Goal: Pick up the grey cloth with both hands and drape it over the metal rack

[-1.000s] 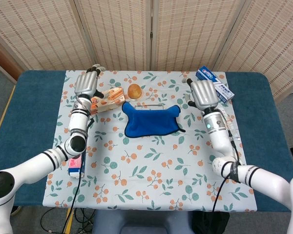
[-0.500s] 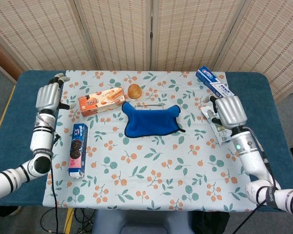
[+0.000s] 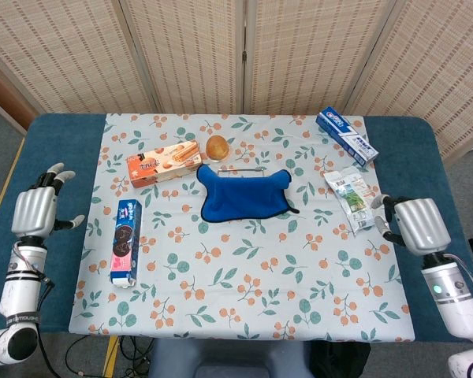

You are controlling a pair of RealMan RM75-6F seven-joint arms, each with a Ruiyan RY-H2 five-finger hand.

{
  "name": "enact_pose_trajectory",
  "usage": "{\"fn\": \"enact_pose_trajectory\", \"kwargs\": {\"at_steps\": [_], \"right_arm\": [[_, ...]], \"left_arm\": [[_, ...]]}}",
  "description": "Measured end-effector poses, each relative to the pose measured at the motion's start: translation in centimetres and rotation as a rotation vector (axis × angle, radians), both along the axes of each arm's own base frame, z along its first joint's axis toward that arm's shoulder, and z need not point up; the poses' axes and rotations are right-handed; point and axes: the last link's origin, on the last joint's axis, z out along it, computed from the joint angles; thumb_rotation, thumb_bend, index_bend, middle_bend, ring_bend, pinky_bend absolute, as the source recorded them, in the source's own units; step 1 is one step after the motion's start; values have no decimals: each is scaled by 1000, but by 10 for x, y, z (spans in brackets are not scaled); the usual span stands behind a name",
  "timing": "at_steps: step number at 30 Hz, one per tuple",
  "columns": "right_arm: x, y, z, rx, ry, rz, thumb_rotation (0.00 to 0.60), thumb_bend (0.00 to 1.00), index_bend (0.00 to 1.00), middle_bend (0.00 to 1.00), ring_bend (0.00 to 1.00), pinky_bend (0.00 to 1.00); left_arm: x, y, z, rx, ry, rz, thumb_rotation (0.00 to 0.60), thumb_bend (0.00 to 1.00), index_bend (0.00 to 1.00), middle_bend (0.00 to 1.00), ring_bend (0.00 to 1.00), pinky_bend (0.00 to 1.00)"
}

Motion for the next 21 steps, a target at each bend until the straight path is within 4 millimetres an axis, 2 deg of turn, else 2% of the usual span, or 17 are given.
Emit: {"fn": "enact_pose_trajectory", "kwargs": {"at_steps": [4,10,17,21], "right_arm": [[-16,27,5,0,-25,-21,600,412,446,629,598,865],[-34,57,9,-20,-54,-56,600,412,448,629,597,865],[-49,78,10,-24,-83,-85,600,412,466,629,594,859],[-53,86,7,-24,-82,-91,600,411,466,629,594,859]], "left_arm": [[-11,-27,4,9,20,-2,600,140,202,107,148,287],[-25,-61,6,14,27,2,600,140,203,107,148,276],[-42,-90,8,62,67,1,600,141,211,108,148,264],[-48,-100,11,71,58,12,600,140,213,108,148,262]]}}
